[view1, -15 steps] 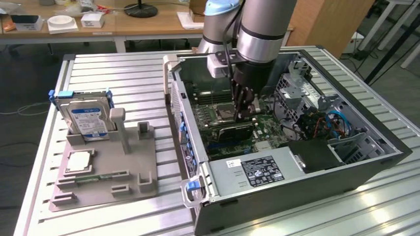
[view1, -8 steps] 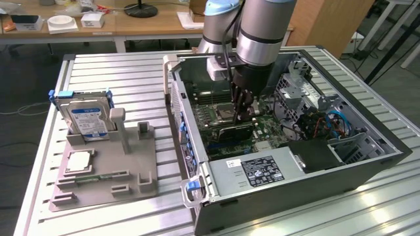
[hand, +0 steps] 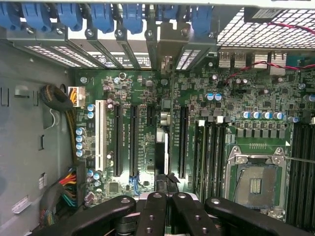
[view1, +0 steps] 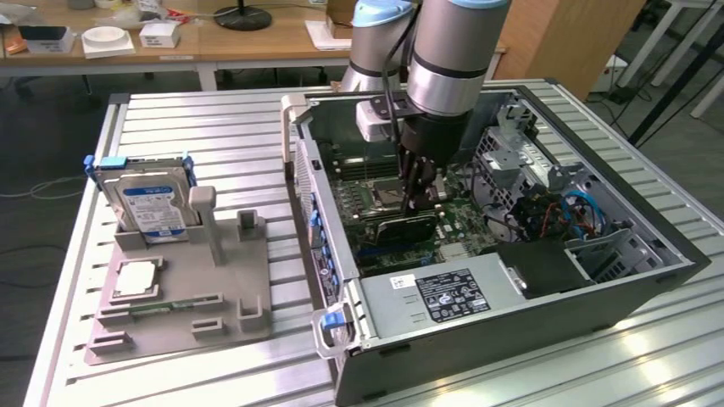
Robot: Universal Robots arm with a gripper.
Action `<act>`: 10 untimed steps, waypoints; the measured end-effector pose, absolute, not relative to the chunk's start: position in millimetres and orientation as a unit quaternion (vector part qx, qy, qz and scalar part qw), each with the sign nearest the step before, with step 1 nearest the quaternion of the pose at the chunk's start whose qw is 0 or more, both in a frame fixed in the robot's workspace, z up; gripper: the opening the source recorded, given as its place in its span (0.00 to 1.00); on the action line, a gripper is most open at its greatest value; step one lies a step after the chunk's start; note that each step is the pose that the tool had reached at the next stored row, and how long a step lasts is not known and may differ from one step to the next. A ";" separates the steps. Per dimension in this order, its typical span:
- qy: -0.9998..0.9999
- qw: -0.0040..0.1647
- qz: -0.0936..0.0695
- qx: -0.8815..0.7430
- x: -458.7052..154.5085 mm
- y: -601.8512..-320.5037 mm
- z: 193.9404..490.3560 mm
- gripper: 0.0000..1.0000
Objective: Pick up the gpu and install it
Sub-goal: 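Press down on the gpu until it lock into place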
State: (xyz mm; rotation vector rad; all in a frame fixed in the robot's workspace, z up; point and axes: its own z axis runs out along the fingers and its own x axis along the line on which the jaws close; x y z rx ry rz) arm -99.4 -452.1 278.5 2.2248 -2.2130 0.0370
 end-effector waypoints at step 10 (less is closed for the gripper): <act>-0.705 0.002 0.012 0.709 -100.1 -452.0 273.0 0.11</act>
